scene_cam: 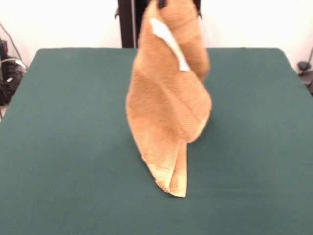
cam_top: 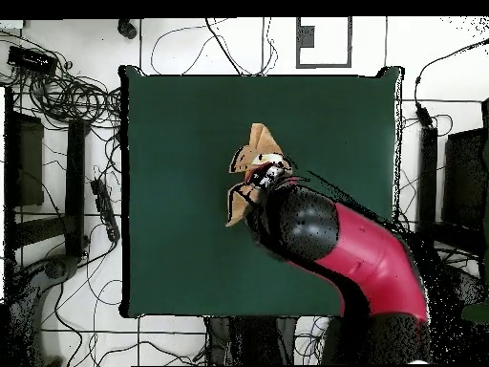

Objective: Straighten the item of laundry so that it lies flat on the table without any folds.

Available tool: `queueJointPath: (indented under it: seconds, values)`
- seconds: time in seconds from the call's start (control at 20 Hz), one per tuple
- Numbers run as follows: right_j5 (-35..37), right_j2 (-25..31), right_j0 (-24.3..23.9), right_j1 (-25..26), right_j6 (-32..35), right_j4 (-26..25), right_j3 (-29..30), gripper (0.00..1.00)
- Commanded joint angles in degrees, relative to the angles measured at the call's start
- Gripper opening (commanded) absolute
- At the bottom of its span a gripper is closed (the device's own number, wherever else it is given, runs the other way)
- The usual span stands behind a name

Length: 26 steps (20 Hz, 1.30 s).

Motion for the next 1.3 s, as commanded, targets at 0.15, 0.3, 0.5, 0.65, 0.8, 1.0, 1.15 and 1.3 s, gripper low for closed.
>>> queueJointPath:
  seconds: [0.15,0.3,0.5,0.65,0.8,1.0,1.15,1.3]
  values:
    - [8.5,12.6,-6.0,2.8,-14.3,-6.7,-4.0,0.00]
    - [13.0,15.0,-9.0,3.6,-15.7,-9.1,-8.5,0.00]
    - [13.5,17.6,-11.3,4.3,-15.5,-11.3,-9.8,0.00]
    - [12.2,18.5,-12.0,3.2,-13.4,-12.1,-8.0,0.00]
    - [7.9,18.9,-11.8,1.4,-10.7,-13.1,-4.8,0.00]
    - [3.6,18.8,-11.0,0.2,-6.5,-13.8,-1.0,0.00]
    - [-0.8,19.5,-10.8,-0.2,-4.4,-14.3,1.7,0.00]
    - [1.6,21.4,-12.5,0.1,-6.6,-14.0,0.7,0.00]
